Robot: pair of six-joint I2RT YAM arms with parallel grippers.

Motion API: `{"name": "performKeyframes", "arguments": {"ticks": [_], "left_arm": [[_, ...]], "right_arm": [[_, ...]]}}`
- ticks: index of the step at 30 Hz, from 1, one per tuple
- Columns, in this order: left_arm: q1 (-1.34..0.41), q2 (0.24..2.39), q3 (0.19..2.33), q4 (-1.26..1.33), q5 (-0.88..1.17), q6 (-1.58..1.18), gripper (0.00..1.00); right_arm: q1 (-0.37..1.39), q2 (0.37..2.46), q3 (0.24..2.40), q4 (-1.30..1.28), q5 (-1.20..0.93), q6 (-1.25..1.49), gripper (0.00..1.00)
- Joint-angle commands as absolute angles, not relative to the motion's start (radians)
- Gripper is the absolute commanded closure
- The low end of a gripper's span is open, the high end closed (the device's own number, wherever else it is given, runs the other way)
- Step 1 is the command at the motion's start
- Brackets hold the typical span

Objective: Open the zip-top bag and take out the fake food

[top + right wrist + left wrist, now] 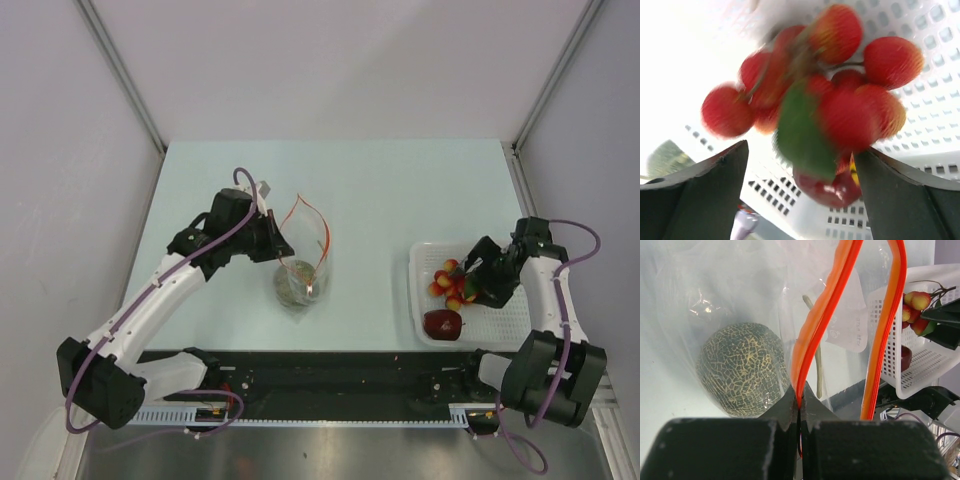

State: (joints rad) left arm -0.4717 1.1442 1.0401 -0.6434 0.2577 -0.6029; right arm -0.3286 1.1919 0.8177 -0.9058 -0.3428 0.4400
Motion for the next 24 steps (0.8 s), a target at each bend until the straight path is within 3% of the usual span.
{"name": "performKeyframes", "arguments": {"ticks": [1, 3, 13, 24], "left_arm": [[-0.469, 1.126, 1.037, -0.595, 0.258, -0.615, 1.00], [-0.469, 1.117, 1.026, -0.581, 0.256, -0.614, 1.00], [-0.469, 1.100, 1.029, -0.587, 0.249, -0.606, 1.00], [-0.469, 1.078, 1.026, -0.592, 0.274, -0.614, 1.00]], "right_arm": [[-0.223, 1.131, 0.887, -1.005, -0.209, 0.451, 0.05], [-0.190, 1.095, 0.916, -1.040, -0.148, 0.463, 0.00], [-0.057, 0.974, 1.000, -1.135, -0.146, 0.503, 0.00], [0.485, 1.083, 1.247, -0.911, -0.003, 0.633, 0.03]]}}
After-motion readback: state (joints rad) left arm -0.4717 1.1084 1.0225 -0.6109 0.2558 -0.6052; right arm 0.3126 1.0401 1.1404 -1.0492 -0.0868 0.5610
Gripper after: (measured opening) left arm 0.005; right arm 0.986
